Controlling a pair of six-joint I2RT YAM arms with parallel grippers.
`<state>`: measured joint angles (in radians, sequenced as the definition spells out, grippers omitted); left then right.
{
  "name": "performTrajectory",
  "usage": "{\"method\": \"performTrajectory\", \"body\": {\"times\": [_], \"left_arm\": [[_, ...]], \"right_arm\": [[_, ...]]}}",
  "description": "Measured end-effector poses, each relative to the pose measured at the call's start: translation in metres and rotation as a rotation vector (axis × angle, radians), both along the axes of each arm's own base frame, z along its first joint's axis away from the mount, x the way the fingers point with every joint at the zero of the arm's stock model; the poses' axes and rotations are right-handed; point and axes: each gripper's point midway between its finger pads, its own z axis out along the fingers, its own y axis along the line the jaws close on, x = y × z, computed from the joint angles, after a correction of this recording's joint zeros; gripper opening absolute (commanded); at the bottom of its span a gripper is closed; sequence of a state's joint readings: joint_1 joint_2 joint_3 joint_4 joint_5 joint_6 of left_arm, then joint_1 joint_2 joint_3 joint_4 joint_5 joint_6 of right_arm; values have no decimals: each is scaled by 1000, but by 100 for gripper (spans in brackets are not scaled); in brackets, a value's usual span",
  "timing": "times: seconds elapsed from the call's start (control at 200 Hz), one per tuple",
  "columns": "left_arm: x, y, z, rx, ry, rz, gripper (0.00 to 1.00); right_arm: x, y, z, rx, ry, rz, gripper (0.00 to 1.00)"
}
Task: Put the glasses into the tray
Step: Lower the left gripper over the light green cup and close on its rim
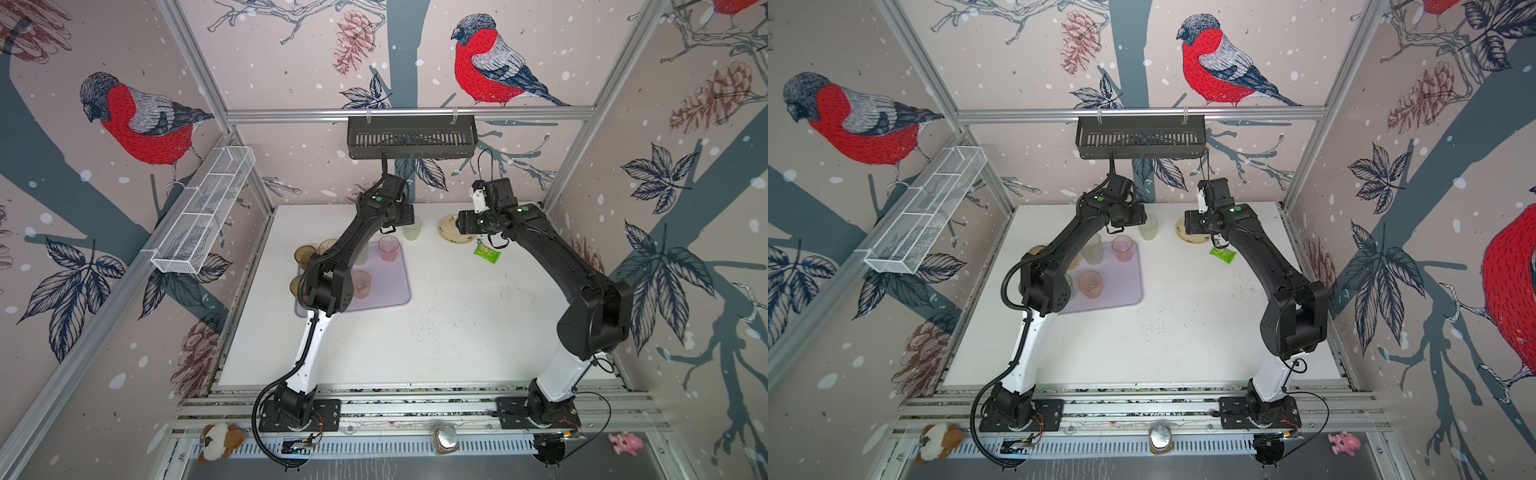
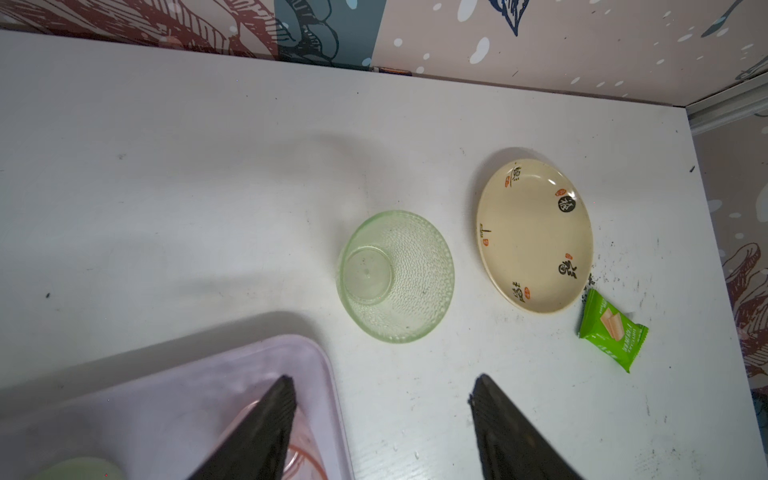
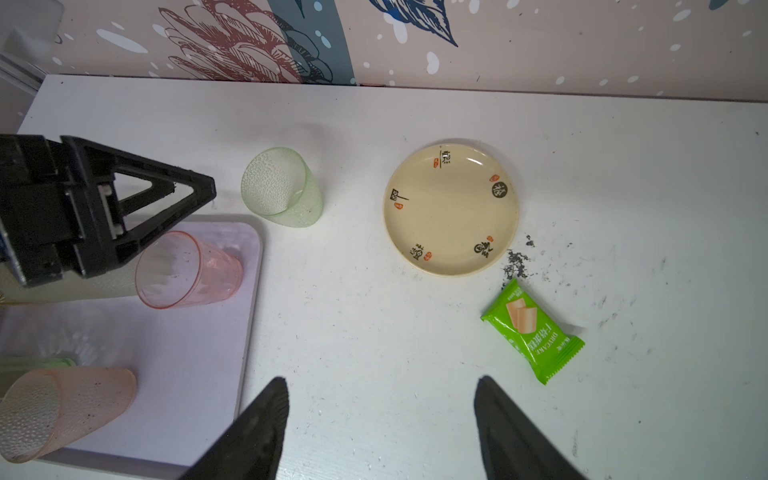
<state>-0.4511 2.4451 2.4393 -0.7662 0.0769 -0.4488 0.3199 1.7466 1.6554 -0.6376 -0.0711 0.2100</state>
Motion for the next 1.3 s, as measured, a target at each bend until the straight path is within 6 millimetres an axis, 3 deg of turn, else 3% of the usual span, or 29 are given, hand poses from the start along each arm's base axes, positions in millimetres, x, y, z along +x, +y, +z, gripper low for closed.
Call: {"method": "performTrajectory", "body": {"times": [0.28,0.821,1.301], "left_arm": [[17,1,-22,-8,-15,11,64],[28,0,-59,-19,-1,5,56],[38,0,-65,-41,-21,9,43]], "right_arm": [[-17,-6,1,-5,9,1,73],[-19,-11,5,-19,-1,-13,75],[-16,-14,11,-30,-20,-29,75]]}}
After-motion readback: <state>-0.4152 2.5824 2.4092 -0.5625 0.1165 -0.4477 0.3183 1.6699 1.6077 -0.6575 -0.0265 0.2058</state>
